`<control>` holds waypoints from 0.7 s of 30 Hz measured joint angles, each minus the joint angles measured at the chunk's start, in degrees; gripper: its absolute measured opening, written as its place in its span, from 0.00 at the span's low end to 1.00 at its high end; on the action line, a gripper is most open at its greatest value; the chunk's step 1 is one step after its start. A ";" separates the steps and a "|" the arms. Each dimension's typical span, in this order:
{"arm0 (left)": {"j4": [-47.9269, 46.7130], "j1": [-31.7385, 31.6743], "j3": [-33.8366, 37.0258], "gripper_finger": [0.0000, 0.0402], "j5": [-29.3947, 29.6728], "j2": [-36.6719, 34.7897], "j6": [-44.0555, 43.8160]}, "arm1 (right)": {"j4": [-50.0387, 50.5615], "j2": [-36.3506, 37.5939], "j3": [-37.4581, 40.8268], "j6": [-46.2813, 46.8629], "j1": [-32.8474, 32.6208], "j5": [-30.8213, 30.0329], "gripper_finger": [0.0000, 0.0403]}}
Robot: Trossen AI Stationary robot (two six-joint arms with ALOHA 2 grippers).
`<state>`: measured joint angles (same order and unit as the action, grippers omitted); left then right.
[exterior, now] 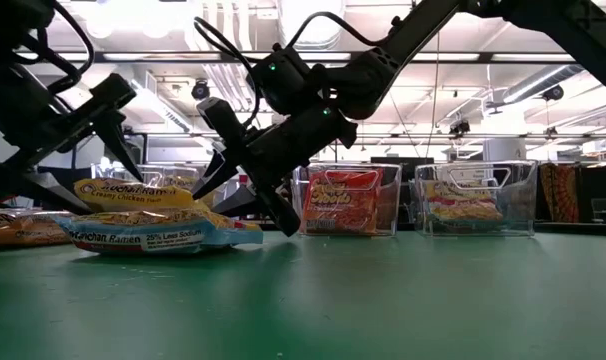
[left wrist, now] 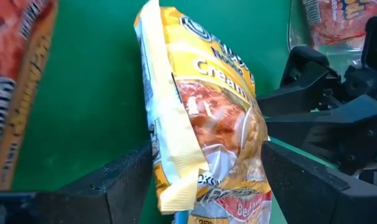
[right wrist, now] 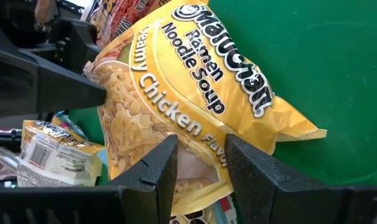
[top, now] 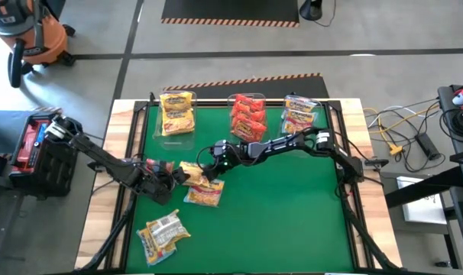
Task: Sort Maruchan noodles
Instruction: Put the yellow noodle pack into the left transparent bin
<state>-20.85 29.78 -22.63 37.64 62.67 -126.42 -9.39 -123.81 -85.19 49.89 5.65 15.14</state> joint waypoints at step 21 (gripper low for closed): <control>10.39 -0.22 -0.04 0.52 3.92 6.83 0.32 | -0.33 0.10 0.04 -0.03 -1.51 0.69 0.31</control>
<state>-10.46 29.56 -22.68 41.56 69.49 -126.10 -9.72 -123.71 -85.14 49.87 4.14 15.83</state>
